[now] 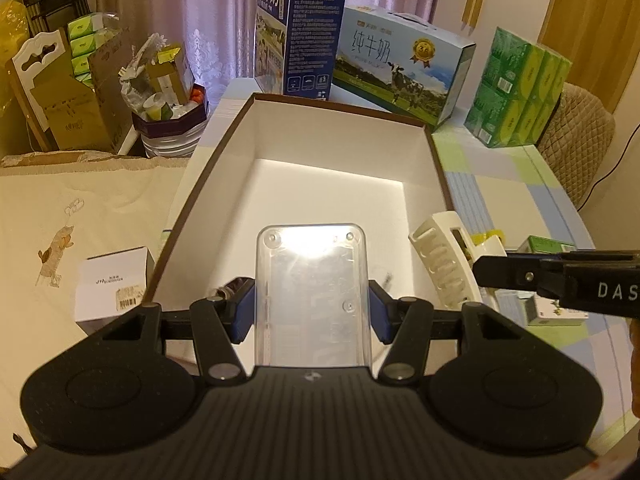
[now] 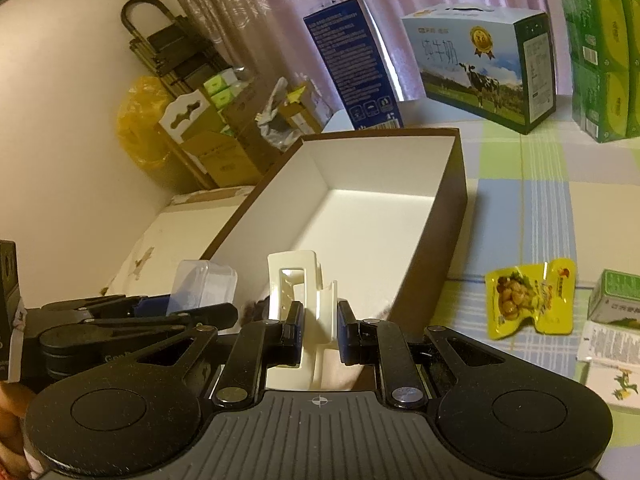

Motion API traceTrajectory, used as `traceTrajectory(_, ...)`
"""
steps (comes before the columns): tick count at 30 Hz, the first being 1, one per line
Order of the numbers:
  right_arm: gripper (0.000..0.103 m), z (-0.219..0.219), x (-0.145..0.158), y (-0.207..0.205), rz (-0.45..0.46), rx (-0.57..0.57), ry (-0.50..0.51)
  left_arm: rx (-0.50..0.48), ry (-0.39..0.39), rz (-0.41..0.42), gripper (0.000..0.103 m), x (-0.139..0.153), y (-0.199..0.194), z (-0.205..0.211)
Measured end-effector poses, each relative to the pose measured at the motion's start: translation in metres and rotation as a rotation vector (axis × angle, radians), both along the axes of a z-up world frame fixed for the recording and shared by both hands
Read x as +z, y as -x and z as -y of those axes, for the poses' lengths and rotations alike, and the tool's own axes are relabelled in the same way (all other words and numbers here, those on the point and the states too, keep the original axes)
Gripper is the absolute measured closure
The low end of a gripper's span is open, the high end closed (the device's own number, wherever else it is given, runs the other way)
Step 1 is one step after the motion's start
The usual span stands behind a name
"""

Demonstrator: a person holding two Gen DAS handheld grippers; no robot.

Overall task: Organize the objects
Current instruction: 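Carry the tray and white clip over the cardboard box with both tools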

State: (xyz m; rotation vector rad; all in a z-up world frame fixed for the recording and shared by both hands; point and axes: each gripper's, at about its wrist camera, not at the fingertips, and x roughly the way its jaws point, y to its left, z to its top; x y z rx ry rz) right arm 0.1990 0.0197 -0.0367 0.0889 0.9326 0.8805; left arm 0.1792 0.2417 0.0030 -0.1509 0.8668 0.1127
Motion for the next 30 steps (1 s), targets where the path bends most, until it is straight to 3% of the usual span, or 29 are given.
traceTrajectory(30, 0.09, -0.101, -0.054, -0.06, 0.061, -0.106, 0.278, -0.06, -0.095, -0.132, 0.051, -0.058, -0.116, -0.042)
